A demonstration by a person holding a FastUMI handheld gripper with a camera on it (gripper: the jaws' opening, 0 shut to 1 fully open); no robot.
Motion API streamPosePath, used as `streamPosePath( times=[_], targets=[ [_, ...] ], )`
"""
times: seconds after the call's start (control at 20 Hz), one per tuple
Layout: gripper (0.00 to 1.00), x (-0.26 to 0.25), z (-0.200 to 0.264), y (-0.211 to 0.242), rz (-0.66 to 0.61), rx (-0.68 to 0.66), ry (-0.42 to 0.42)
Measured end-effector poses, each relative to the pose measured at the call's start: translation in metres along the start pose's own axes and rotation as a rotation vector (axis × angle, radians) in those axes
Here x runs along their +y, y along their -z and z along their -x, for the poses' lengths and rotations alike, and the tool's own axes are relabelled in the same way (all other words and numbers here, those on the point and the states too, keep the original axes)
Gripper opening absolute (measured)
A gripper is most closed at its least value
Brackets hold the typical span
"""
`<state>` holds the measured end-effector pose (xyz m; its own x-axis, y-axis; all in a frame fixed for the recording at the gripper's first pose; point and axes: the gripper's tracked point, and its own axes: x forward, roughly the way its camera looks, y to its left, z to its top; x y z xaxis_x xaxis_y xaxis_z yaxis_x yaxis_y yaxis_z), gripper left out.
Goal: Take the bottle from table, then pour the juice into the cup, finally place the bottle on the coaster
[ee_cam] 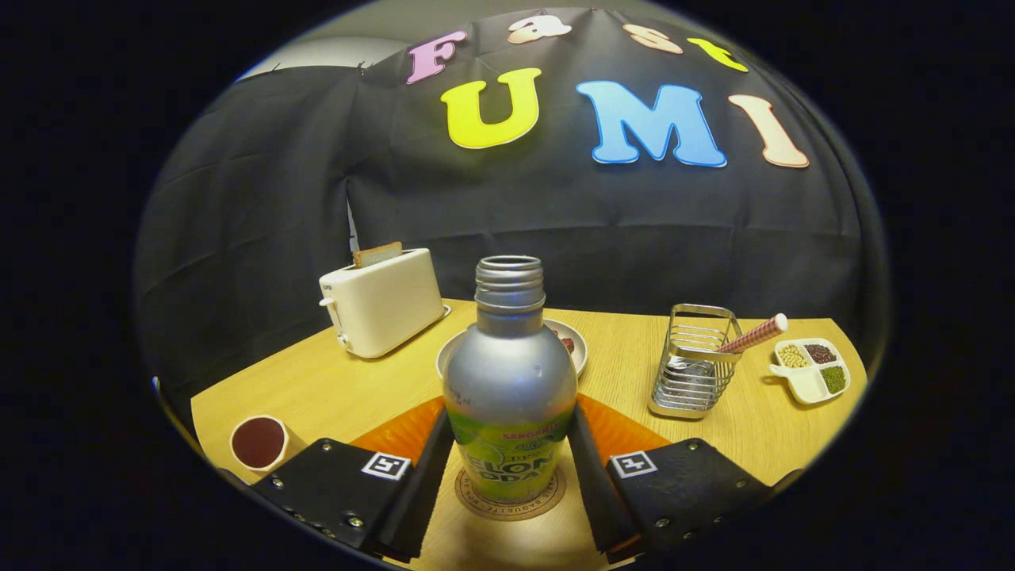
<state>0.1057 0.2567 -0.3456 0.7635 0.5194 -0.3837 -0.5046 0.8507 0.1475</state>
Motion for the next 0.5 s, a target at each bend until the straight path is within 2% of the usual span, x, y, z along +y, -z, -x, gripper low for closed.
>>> streamPosePath(
  times=[0.15, 0.2, 0.5],
  targets=[
    [0.82, 0.003, 0.001, -0.001, -0.029, -0.015, -0.006],
    [0.98, 0.006, 0.005, -0.005, -0.051, -0.032, -0.016],
    [0.99, 0.009, 0.033, -0.05, -0.04, -0.133, 0.011]
  ],
)
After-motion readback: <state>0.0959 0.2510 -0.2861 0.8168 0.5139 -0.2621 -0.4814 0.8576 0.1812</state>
